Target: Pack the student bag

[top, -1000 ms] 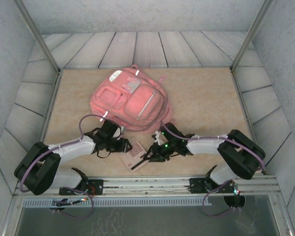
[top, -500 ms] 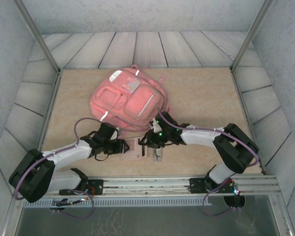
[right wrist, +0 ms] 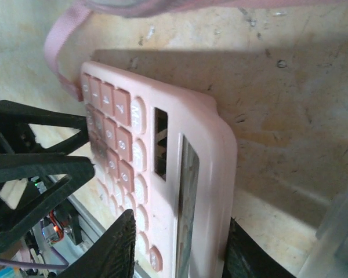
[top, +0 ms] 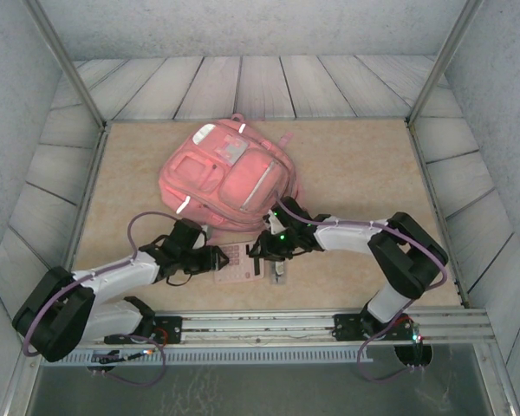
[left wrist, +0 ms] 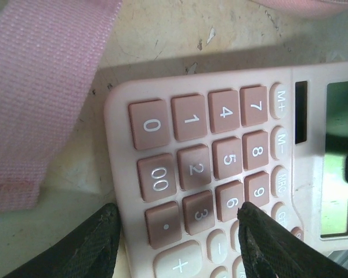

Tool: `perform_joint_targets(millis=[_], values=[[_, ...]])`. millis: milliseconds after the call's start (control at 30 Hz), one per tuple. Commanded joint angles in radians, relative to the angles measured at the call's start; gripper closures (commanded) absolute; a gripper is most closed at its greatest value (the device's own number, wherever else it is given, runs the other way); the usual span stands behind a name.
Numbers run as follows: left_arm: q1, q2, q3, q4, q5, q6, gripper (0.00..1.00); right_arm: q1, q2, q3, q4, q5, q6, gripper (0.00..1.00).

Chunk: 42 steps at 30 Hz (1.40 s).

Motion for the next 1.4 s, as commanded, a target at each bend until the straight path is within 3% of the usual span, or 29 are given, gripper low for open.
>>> perform_joint_targets(millis=[0,100,333,467,767,933,1167,1367], values=[[-0.003,0.031,-0.035,-0.022,0.017,-0.021,0.44,0.001,0.018,-0.015,0.054,-0.020,-0.009,0.66],[-0.003,0.027,-0.034,-0.017,0.026,-0.017,0.43,0.002,0.019,-0.031,0.085,-0.019,0.002,0.68],[-0.003,-0.007,-0.008,-0.070,0.009,0.005,0.41,0.000,-0.016,-0.036,0.087,-0.002,0.001,0.86],[0.009,-0.033,0.038,-0.123,-0.018,0.061,0.33,-0.004,-0.056,-0.035,0.060,-0.001,-0.026,0.89],[0.084,0.020,0.435,-0.404,-0.157,0.382,0.27,-0.101,-0.251,-0.090,-0.004,-0.057,-0.088,0.92],[0.089,0.166,0.671,-0.447,-0.219,0.517,0.28,-0.247,-0.415,-0.142,-0.131,-0.077,-0.152,0.97],[0.052,0.451,1.015,-0.561,-0.309,0.671,0.33,-0.470,-0.596,-0.025,-0.588,0.153,-0.341,0.99],[-0.075,0.672,1.218,-0.633,-0.442,0.734,0.33,-0.493,-0.636,0.127,-0.851,0.473,-0.398,1.00]])
